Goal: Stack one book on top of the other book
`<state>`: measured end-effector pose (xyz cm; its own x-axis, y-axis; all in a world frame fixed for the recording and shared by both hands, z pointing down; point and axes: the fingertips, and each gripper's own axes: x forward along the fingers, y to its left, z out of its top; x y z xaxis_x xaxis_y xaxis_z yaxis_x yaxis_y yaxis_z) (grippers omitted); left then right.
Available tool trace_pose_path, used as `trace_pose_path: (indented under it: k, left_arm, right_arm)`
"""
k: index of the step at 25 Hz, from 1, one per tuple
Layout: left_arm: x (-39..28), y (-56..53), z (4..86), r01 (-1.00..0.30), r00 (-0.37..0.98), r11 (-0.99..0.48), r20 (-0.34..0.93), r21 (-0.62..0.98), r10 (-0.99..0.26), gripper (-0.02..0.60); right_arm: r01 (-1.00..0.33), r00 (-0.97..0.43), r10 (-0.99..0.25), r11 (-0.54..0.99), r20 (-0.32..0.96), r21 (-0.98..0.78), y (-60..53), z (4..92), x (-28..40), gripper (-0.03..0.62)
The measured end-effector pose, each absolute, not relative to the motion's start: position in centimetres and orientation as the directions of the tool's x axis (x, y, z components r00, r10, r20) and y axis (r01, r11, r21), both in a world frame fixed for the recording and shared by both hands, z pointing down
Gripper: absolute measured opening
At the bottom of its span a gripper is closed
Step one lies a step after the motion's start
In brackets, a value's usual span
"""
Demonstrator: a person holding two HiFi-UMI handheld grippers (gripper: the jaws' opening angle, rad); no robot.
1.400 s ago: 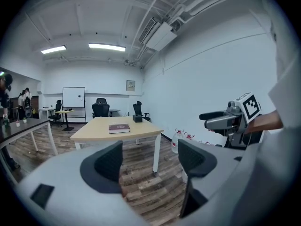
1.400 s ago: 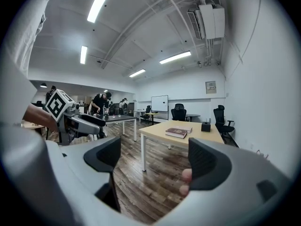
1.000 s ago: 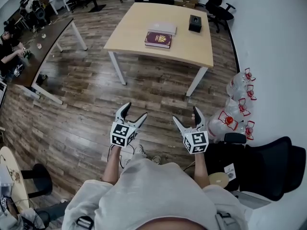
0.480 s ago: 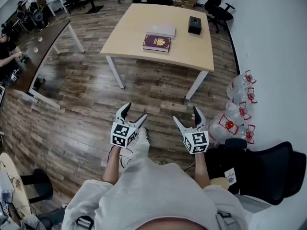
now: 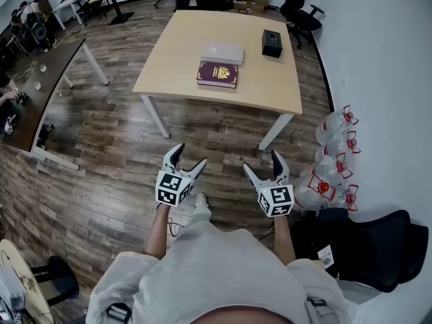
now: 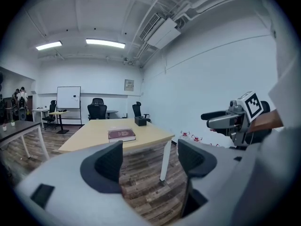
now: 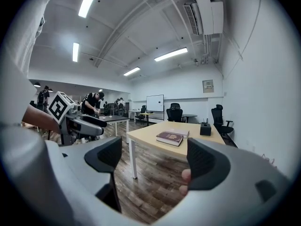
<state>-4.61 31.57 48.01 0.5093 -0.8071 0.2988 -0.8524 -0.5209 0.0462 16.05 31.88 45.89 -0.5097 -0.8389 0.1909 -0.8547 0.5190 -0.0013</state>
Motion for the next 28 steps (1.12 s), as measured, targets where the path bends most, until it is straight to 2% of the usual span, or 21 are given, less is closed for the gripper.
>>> trace_pose_path:
  k: [16, 28]
  left_arm:
    - [-11.1, 16.0, 47.6, -0.826, 0.554, -0.561, 0.272, 0.062, -0.787, 0.368]
    - [-12.7, 10.4, 48.6, -0.805, 0.582, -0.589, 0.281, 0.069, -0.763, 0.368]
  right_arm:
    - [-0.889, -0.443, -0.874, 0.458, 0.199, 0.031, 18.0, 45.2, 10.0, 0.425]
    - [-0.908, -0.400, -0.889, 0.417, 0.222, 0.033, 13.6, 46.6, 8.4, 0.424]
